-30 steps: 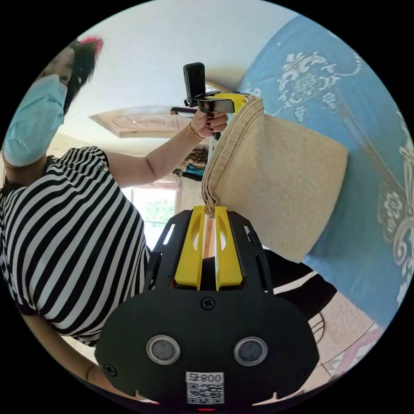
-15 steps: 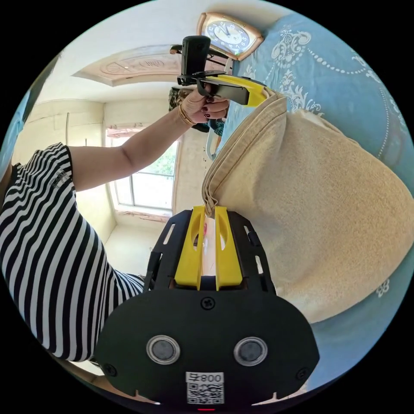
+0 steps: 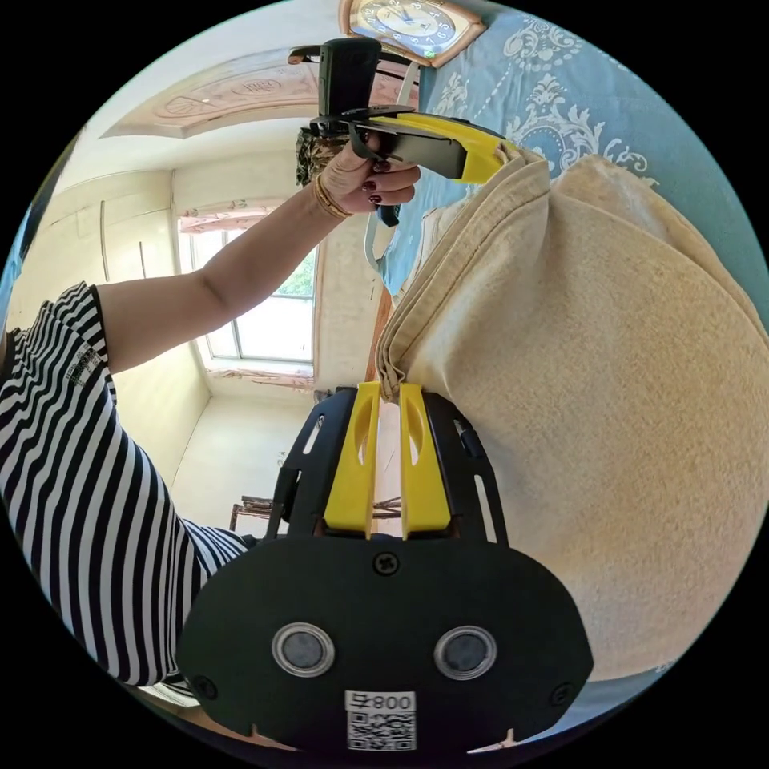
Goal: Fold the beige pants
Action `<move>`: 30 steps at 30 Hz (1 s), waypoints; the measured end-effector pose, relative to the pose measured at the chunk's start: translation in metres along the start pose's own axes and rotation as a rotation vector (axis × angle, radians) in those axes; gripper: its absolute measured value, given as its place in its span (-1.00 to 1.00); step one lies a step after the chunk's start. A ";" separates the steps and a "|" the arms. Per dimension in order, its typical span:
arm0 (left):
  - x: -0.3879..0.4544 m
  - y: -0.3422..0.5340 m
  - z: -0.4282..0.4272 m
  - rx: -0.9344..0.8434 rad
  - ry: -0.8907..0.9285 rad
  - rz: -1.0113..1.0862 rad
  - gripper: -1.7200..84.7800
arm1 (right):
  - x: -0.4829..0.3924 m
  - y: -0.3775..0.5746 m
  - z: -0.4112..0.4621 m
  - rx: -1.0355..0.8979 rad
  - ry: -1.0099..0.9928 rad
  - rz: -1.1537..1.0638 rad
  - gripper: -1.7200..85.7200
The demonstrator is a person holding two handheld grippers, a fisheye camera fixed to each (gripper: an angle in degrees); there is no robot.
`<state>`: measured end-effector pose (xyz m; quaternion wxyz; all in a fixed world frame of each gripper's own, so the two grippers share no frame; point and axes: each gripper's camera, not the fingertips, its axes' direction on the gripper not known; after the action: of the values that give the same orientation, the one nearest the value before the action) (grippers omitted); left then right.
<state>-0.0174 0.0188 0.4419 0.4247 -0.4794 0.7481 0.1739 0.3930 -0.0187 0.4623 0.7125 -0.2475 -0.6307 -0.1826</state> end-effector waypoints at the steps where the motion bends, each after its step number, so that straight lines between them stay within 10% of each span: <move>1: -0.002 0.007 -0.002 0.006 -0.005 -0.020 -0.84 | 0.002 -0.007 0.004 -0.009 -0.002 0.005 -0.89; 14: 0.007 0.128 -0.022 0.302 -0.135 -0.322 -0.83 | -0.007 -0.081 0.042 -0.086 -0.034 -0.013 -0.94; 30: 0.005 0.210 0.037 0.367 -0.331 -0.569 -0.93 | -0.019 -0.166 0.003 -0.053 0.498 0.035 -0.95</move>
<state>-0.1819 0.1418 0.3858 0.6500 -0.5492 0.5250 -0.0130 0.2926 -0.1526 0.4638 0.8423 -0.2244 -0.4262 -0.2419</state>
